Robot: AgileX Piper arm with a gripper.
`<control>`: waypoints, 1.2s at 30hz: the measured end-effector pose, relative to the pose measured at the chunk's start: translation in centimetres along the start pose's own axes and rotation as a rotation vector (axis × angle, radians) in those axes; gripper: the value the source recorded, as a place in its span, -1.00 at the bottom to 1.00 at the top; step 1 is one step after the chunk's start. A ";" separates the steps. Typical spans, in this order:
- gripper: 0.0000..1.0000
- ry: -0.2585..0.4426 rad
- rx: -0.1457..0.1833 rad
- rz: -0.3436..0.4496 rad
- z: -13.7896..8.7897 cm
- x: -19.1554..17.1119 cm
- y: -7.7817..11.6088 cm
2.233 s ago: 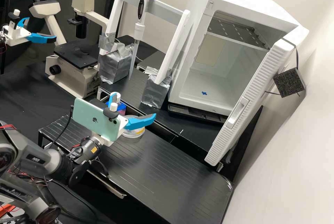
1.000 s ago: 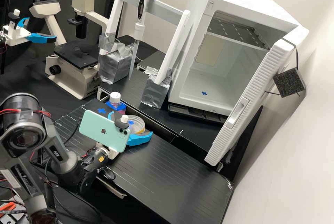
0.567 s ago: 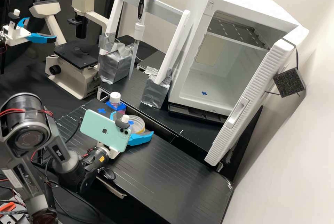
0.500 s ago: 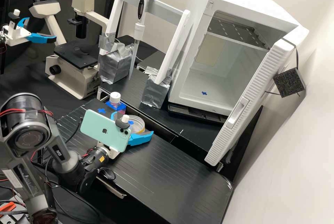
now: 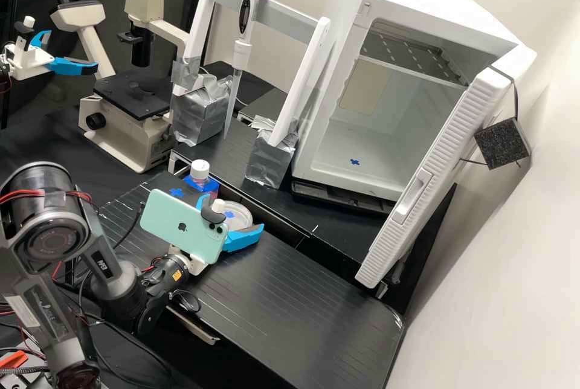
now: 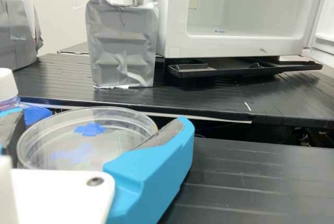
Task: Move the petri dish to the incubator
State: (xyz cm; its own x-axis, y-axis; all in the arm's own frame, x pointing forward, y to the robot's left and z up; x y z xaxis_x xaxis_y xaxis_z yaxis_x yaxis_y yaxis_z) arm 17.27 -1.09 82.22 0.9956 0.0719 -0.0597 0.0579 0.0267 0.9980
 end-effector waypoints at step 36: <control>-1.00 -0.076 0.076 0.269 0.9 0.5 5.6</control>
State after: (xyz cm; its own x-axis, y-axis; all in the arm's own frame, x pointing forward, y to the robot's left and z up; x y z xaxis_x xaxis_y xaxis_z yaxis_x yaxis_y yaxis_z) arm 18.18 -1.79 87.84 0.9783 -0.0084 0.2069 -0.2070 -0.0579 0.9766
